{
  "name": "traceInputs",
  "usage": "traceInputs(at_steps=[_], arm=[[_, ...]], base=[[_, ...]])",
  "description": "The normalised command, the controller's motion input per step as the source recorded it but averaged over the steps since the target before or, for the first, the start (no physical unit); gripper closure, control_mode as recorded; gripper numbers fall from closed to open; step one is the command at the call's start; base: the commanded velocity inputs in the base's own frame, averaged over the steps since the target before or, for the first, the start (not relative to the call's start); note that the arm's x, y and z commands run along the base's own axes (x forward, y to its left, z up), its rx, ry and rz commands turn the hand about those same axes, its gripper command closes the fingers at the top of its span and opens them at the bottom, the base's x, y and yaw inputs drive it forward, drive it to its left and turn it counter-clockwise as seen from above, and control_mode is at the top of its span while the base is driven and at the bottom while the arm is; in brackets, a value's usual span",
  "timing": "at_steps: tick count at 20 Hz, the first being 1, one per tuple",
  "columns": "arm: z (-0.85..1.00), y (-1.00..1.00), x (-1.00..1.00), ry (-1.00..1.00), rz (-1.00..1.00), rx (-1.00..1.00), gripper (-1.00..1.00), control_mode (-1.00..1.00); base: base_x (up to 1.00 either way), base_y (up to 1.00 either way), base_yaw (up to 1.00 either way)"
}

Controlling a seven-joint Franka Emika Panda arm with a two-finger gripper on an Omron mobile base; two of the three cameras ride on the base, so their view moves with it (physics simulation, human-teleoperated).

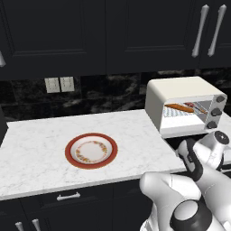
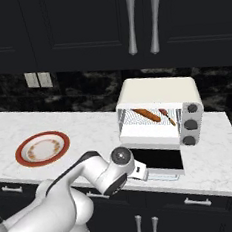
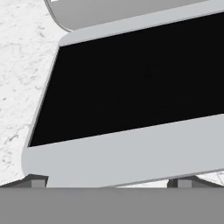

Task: Pick up the kebab skewer and baguette bread, and place them inside the toaster oven. Close the toaster oven door and start by setting the timer.

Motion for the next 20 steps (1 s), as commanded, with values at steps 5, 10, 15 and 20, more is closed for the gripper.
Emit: traceInputs(at_steps=[5,10,15,20], arm=[[0.19,0.01,0.16,-0.01,0.0,-0.02,-1.0,-1.0],[0.26,0.01,0.16,-0.02,0.0,-0.05,-1.0,-1.0],[0.22,0.04,0.23,-0.05,0.0,-0.05,-1.0,-1.0],[0.21,0.04,0.31,-0.08,0.0,-0.05,-1.0,-1.0]], base=[[0.0,0.0,0.0],[0.0,0.0,0.0],[0.0,0.0,0.0],[0.0,0.0,0.0]])
